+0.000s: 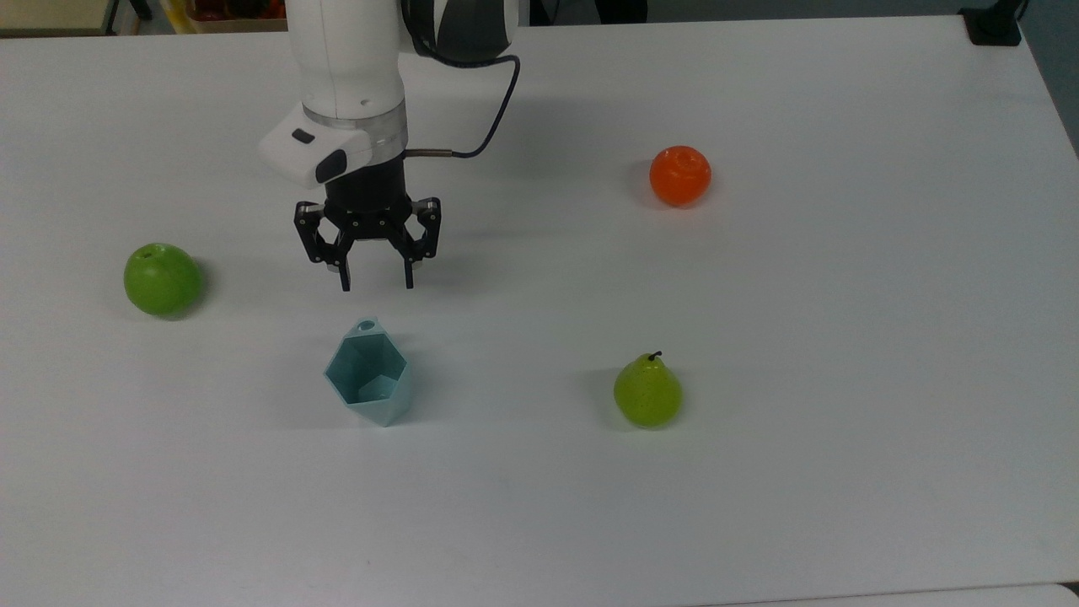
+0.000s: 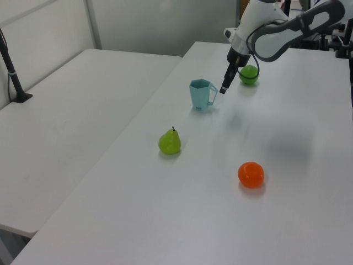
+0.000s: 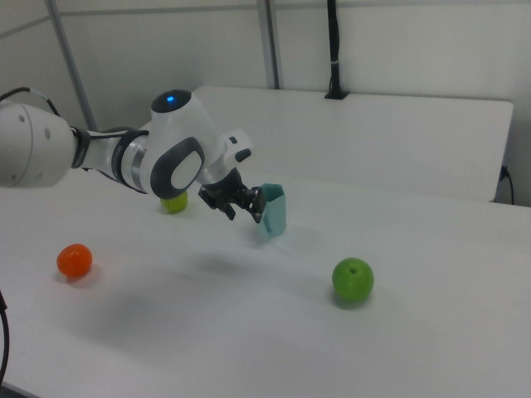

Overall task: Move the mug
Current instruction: 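Move the open gripper over the light-blue mug and lower it, then close the gripper on the rim of the light-blue mug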

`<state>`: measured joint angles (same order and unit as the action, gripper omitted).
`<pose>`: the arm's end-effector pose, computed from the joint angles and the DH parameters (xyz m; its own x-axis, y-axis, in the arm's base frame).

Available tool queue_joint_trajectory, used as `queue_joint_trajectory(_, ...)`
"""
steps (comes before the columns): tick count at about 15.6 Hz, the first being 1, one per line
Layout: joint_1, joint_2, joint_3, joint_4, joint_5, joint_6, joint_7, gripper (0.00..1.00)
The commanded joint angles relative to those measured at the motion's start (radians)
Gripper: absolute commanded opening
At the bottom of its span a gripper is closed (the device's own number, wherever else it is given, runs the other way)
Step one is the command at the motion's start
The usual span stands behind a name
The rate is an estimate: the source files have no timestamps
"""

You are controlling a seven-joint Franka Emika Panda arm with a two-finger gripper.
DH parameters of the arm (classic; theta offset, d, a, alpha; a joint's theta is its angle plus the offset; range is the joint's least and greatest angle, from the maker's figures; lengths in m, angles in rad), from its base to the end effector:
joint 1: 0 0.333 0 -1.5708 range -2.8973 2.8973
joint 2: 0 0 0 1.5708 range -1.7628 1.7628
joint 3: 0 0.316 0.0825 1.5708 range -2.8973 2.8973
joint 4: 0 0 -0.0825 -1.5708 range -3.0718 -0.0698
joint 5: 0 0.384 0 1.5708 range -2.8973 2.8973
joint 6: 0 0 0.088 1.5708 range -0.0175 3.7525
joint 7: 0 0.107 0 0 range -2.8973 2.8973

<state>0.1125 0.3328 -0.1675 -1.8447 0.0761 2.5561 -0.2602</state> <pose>0.6642 -0.0285 0.3895 0.9151 0.1736 0.3641 0.1516 -0.9845 0.0884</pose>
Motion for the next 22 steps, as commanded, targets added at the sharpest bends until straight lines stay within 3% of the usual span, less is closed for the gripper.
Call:
queue_joint_trajectory(1,-0.007,0.067,-0.009,0.027,0.011,0.070,0.035,0.68)
queue_joint_trajectory(6,-0.030,0.113,-0.009,0.062,0.017,0.091,0.055,0.68)
queue_joint_trajectory(9,-0.031,0.176,-0.009,0.139,0.014,0.098,0.099,0.68)
queue_joint_trajectory(15,-0.027,0.215,0.000,0.166,0.005,0.101,0.121,0.67)
queue_joint_trajectory(18,-0.024,0.233,0.000,0.170,0.004,0.102,0.121,0.60)
queue_joint_trajectory(22,-0.021,0.242,0.000,0.171,0.002,0.104,0.119,0.42)
